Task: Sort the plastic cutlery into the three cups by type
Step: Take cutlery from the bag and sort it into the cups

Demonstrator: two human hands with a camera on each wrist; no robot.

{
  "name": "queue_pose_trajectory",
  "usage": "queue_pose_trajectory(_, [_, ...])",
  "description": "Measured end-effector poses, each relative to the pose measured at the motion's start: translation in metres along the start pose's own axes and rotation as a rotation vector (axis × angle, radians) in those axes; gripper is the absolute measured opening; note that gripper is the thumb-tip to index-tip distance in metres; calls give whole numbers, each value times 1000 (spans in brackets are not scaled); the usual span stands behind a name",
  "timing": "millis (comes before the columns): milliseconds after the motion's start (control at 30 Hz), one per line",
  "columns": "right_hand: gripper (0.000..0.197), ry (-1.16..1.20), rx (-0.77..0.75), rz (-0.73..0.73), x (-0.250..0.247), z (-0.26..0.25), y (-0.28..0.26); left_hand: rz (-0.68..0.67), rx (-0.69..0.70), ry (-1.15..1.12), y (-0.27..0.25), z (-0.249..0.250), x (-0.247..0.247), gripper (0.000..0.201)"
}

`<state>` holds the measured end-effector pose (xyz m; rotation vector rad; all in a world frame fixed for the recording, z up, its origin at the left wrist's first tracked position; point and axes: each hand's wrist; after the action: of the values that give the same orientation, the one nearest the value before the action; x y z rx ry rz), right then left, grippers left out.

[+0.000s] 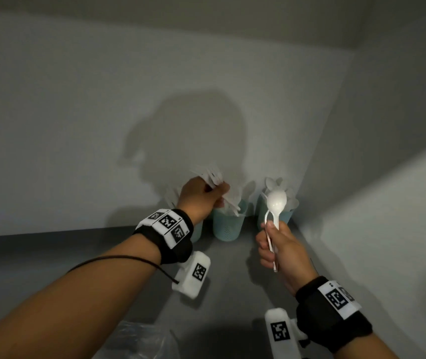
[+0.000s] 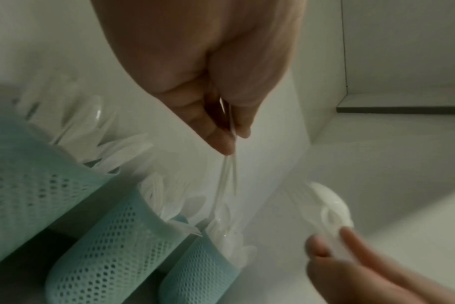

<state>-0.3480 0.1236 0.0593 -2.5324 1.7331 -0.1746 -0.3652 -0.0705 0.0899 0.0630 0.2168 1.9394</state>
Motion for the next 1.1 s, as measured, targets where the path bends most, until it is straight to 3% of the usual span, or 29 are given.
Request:
queue_pose_trajectory(133, [23,195,34,-111,-8,-5,3,-7,33,241,31,-9,16,35])
queue_pose_trajectory(300, [35,292,66,-231,-19,-10,7,-131,21,539,50,-29,37,27])
queue_pose_trajectory(400, [22,270,82,-233,-23,-10,11,-160,-6,623,53,-36,43,24])
queue_pose_trajectory(500, [10,231,65,-202,-22,-9,15,-210,-17,668,60,-37,44,28])
queue_pose_trajectory(633, [14,142,38,-130,-19,-7,21,-307,-148,696,65,-29,44,26])
queue_pose_trajectory(767, [13,119,36,-71,-18,-7,28,-342,-314,483,69,-21,41,25])
queue_pose_trajectory(833, [15,129,26,-45,-18,-7,31,-343,-336,393,68,-19,39,62])
queue_pose_trajectory(900, [15,142,7,-32,-16,-8,33,-323,-236,460,62,-13,37,73])
queue_pose_trajectory(1000, [15,114,-22,-20,-13,-9,35,-280,-37,545,46,0,33,48])
queue_pose_trajectory(1067, [15,103,-29,-7,-12,-10,36,-261,-13,369,30,10,35,25])
queue_pose_trajectory(1100, [16,106,-27,-2,-11,-9,37,-278,-68,207,21,14,38,20])
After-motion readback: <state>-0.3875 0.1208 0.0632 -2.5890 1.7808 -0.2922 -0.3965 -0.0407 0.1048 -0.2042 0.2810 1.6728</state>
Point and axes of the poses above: each hand's wrist, its own y-axis towards the middle knuckle, its own x-axis out of the palm, z = x × y, and after that the axes turned 11 degrees about -y, right-handed
